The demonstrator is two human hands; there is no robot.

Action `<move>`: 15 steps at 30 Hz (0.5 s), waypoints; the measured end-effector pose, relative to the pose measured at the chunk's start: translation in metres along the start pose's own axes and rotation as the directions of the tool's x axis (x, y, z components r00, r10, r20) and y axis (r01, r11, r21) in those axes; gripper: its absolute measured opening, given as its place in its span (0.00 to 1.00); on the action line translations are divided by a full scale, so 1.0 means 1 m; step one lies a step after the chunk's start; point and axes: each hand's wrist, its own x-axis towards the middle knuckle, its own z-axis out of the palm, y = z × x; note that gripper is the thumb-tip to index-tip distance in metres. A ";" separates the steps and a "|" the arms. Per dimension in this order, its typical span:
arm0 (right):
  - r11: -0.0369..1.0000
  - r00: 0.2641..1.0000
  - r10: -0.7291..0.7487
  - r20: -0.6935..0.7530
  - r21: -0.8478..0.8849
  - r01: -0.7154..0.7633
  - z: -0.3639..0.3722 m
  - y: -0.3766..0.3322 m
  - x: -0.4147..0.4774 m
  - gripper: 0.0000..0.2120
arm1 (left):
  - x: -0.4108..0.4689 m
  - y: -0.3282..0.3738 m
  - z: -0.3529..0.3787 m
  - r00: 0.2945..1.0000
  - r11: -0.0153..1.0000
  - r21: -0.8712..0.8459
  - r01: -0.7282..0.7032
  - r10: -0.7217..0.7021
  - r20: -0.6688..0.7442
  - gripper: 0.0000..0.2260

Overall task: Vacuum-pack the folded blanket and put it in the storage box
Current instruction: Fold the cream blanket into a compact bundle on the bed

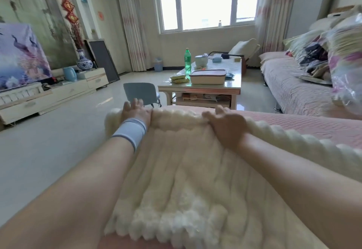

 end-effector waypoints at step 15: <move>0.966 0.871 -0.040 0.490 0.242 -0.092 0.011 0.036 -0.085 0.27 | -0.047 0.086 -0.002 0.786 0.948 -0.284 -0.143 0.283 0.549 0.28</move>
